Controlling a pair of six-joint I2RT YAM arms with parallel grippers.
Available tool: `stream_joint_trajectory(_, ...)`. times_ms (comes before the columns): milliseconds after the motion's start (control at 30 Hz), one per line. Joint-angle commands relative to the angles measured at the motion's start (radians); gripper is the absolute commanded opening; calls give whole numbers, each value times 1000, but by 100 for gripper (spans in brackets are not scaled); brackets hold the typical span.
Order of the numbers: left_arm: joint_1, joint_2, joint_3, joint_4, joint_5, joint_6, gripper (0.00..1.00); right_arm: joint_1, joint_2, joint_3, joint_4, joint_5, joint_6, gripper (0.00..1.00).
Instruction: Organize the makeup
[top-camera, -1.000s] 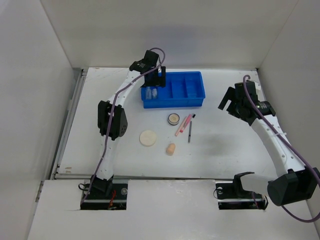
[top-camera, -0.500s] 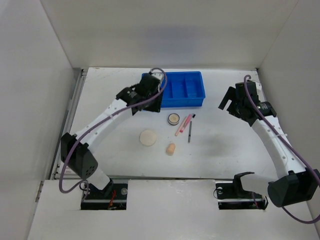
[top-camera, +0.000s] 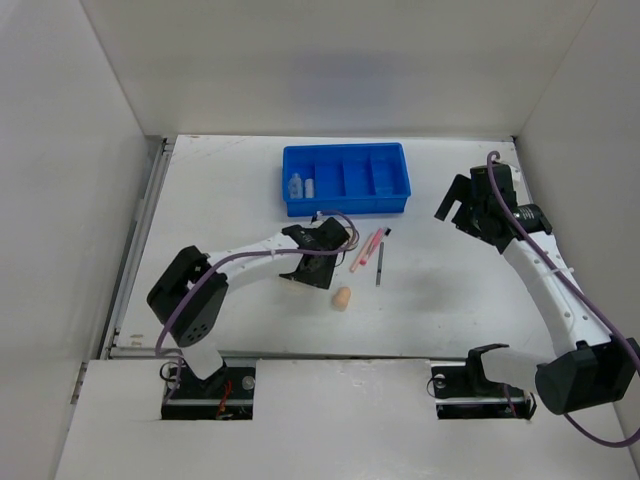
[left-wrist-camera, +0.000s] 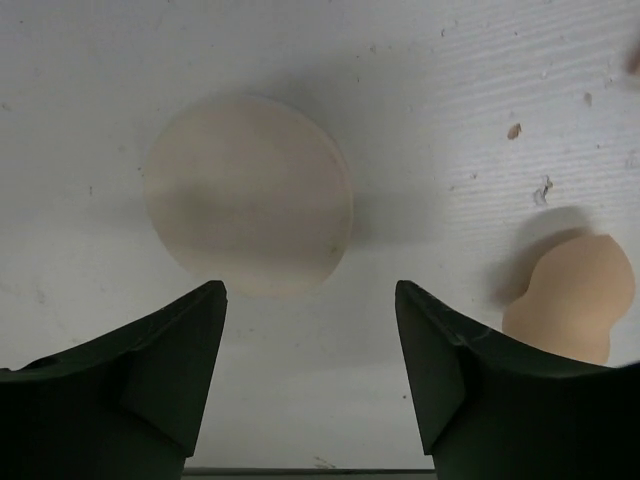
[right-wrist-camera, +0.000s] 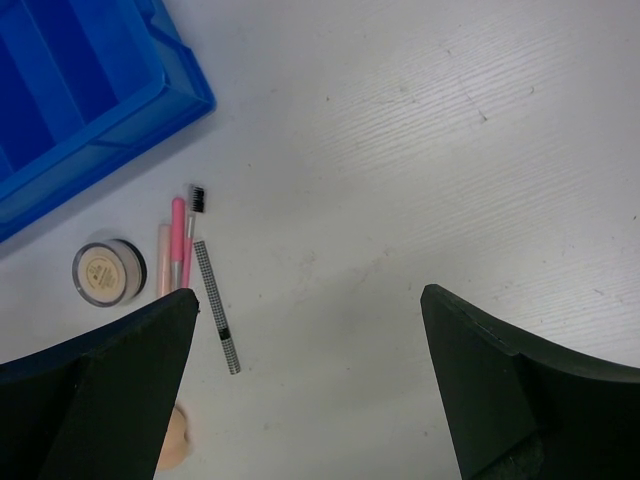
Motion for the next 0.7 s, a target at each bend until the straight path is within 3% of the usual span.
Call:
stream_joint_trajectory(0, 5, 47, -5, 59, -41, -38, 63, 2, -23, 1, 31, -7, 3, 100)
stream_joint_trajectory(167, 5, 116, 15, 59, -41, -28, 49, 2, -34, -17, 31, -7, 3, 100)
stream_joint_trajectory(367, 5, 106, 111, -42, -107, -5, 0, 2, -43, -26, 31, -7, 3, 100)
stream_joint_trajectory(533, 14, 0, 281, -134, -107, 132, 0, 2, -43, -26, 31, 13, 3, 100)
stream_joint_trajectory(667, 73, 56, 482, -155, -46, 182, 0, 2, -43, -6, 22, 2, 3, 100)
